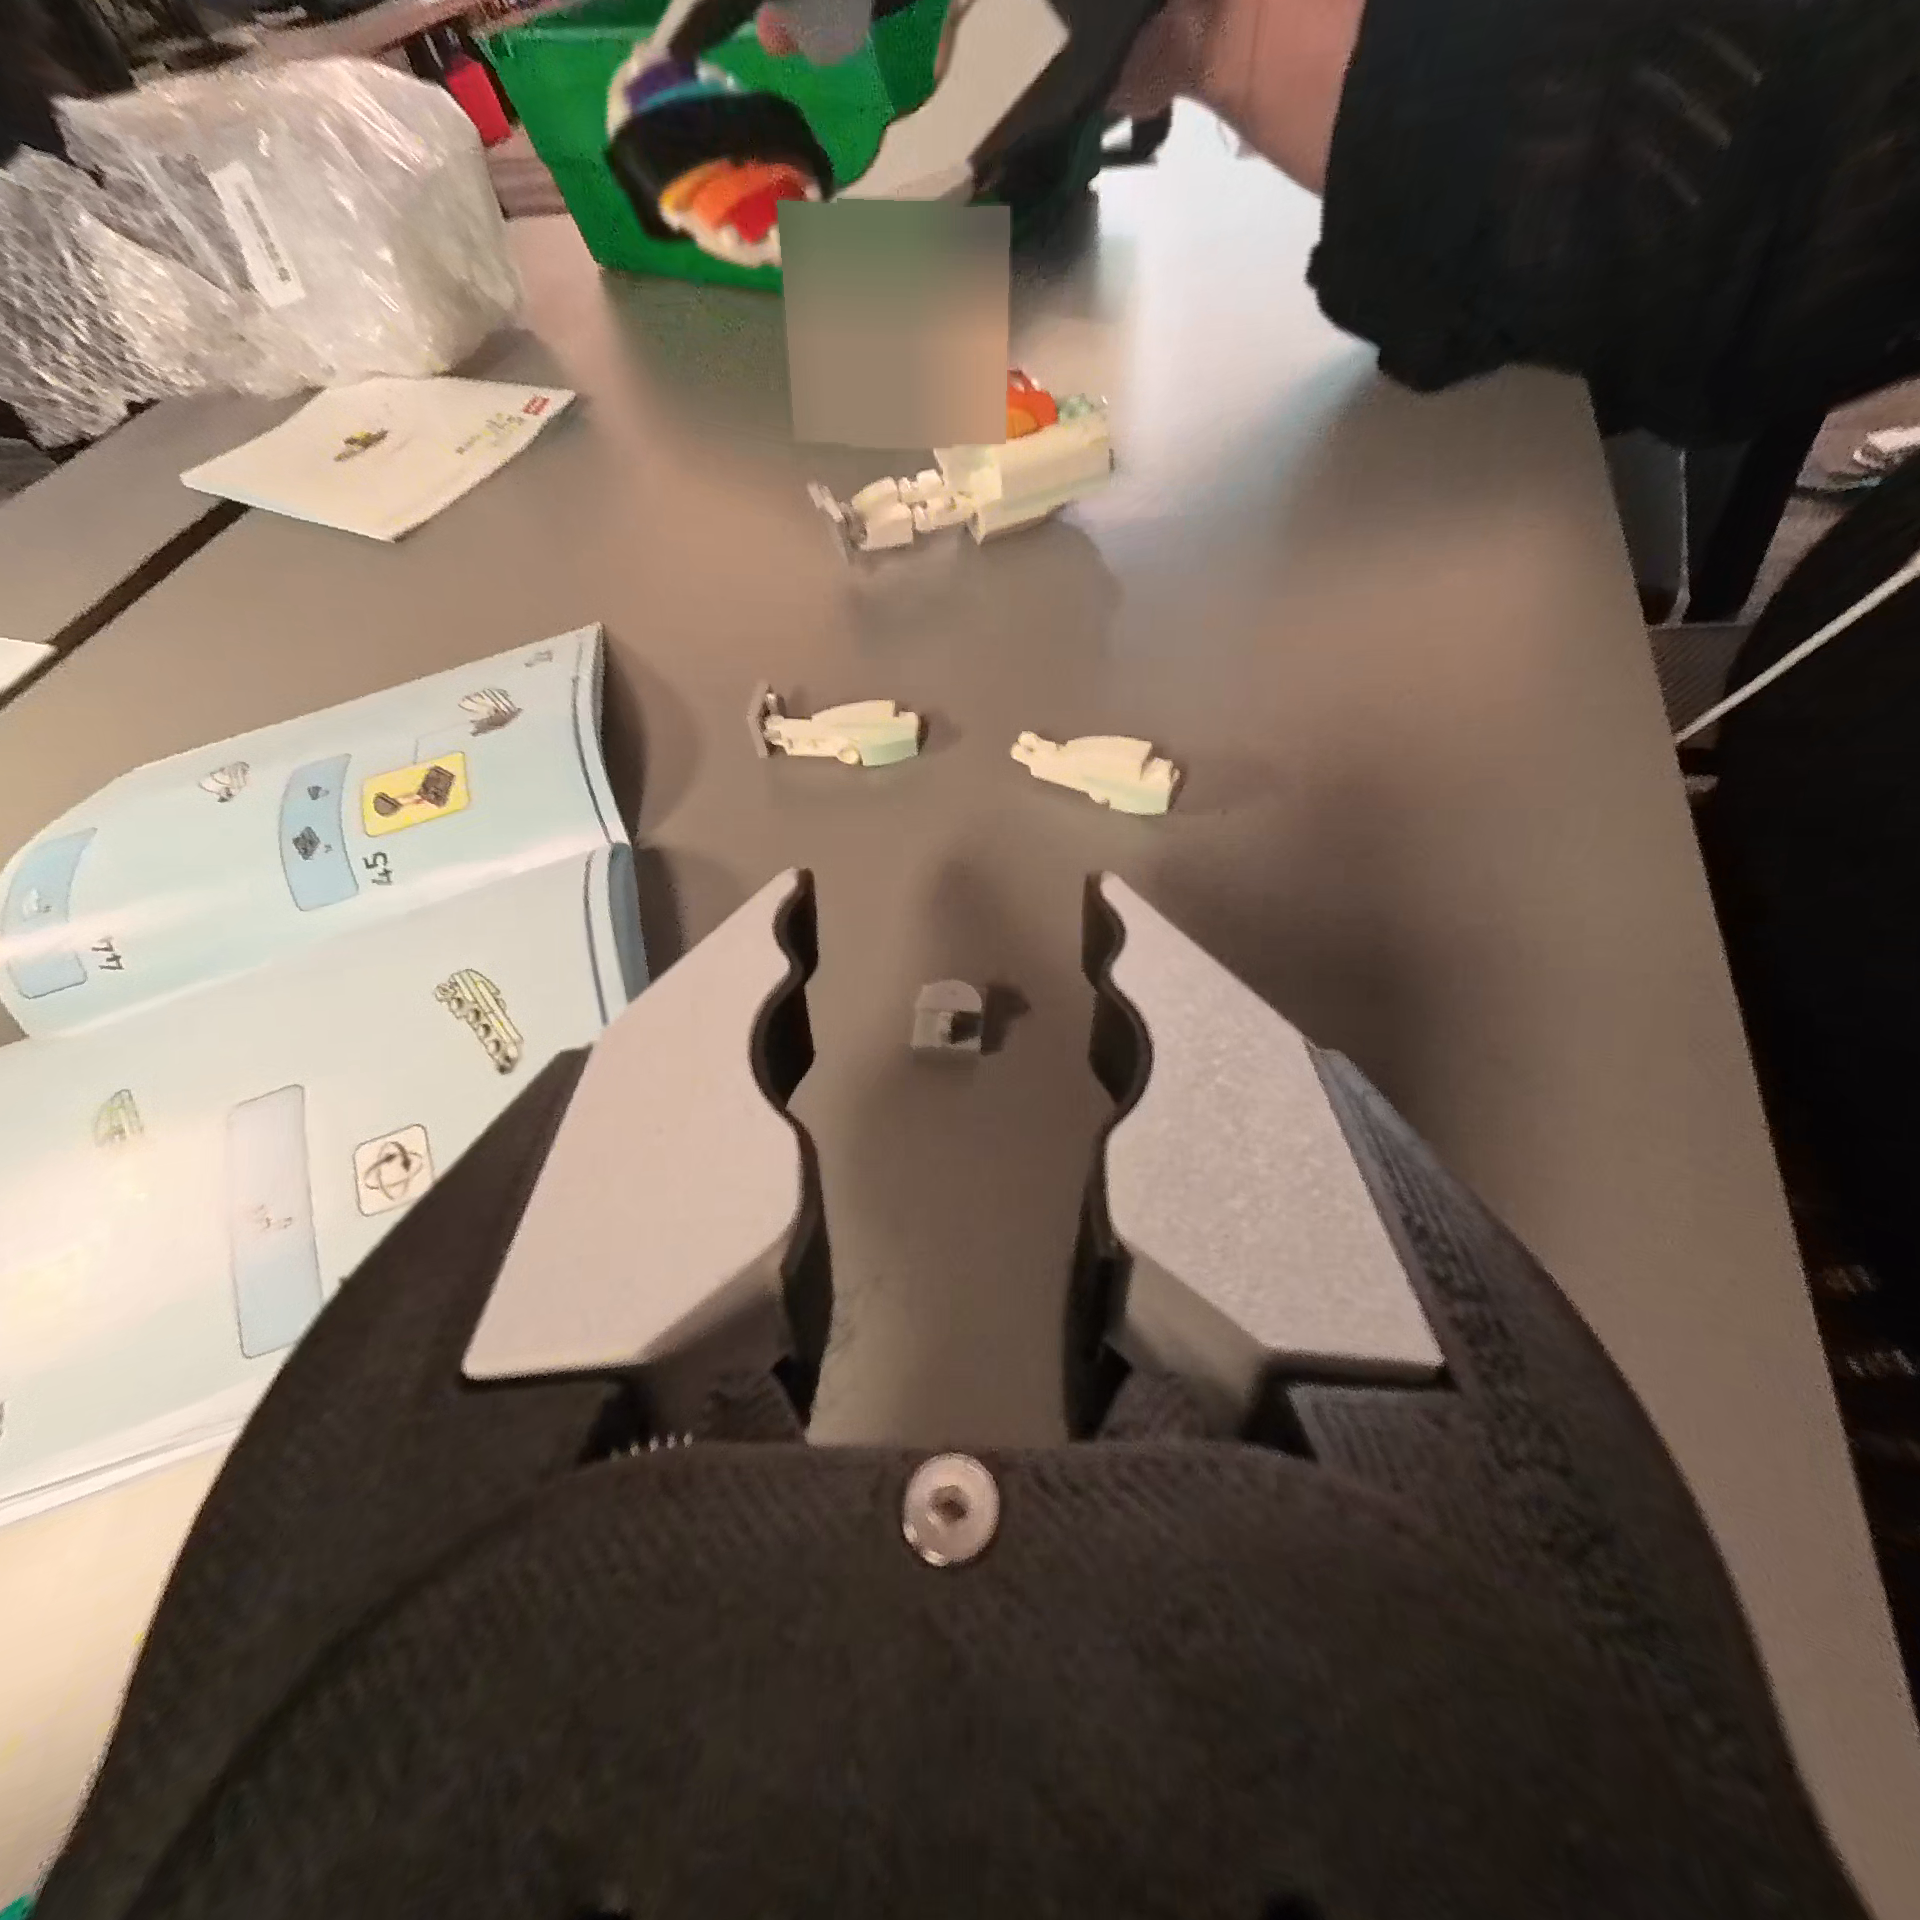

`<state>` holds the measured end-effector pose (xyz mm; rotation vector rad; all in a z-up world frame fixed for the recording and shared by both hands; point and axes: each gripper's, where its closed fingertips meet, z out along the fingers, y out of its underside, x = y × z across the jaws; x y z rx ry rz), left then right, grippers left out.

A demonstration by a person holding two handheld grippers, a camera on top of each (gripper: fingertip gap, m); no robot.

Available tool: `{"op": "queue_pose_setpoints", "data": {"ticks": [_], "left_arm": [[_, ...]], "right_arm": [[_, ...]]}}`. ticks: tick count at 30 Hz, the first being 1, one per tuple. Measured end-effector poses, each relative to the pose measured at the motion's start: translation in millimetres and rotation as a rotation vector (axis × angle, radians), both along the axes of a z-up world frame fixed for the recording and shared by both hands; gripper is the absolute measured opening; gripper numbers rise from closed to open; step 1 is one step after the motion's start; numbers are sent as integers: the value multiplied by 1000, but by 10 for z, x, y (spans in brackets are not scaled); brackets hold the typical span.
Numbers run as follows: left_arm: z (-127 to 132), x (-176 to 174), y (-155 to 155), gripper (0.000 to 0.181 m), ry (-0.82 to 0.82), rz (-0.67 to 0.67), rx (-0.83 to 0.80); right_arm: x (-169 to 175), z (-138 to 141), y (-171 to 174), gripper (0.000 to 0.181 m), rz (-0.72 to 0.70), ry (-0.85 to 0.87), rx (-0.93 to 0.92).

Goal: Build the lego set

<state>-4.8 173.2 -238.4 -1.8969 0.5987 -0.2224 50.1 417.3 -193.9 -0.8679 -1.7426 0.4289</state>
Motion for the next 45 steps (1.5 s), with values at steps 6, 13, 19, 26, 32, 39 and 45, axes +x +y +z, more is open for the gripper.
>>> {"op": "queue_pose_setpoints", "data": {"ticks": [6, 13, 19, 26, 32, 39, 45], "left_arm": [[636, 150, 128, 40, -14, -19, 215], [1219, 291, 482, 53, -224, -2, 246], [1178, 380, 450, 47, -393, -100, 192], [998, 436, 334, 17, -395, -196, 99], [1242, 15, 392, 16, -363, 72, 383], [1397, -135, 323, 16, -276, 199, 538], [1372, -84, 349, 16, -163, 249, 563]], "right_arm": [[-59, 719, -741, 63, 153, 275, 242], [-163, 813, -1476, 64, 289, 302, 300], [-190, 732, -1898, 64, 394, 316, 541], [-335, 599, -2091, 64, 429, 309, 649], [-426, 940, -2000, 57, 294, 439, -64], [-546, 1036, -1990, 31, 168, 494, -344], [-614, 1062, -2007, 34, 107, 524, -351]]}}
